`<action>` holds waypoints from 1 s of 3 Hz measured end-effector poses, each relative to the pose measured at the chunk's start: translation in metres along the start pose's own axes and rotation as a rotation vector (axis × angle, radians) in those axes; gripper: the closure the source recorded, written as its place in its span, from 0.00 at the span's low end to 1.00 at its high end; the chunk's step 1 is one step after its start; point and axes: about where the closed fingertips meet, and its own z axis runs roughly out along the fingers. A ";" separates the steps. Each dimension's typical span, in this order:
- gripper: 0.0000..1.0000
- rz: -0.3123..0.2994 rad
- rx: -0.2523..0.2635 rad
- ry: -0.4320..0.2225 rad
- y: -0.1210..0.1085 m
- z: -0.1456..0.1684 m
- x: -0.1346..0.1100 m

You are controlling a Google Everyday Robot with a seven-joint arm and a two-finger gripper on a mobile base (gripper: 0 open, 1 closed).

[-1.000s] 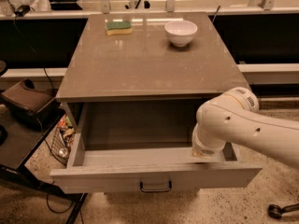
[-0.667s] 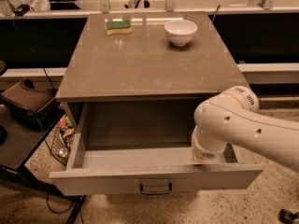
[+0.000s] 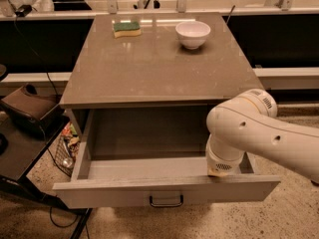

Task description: Open top drawer

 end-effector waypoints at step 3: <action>0.83 0.002 -0.114 -0.009 0.041 -0.002 0.009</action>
Offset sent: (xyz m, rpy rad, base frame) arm -0.2002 -0.0066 -0.0342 0.1361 0.4187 -0.0240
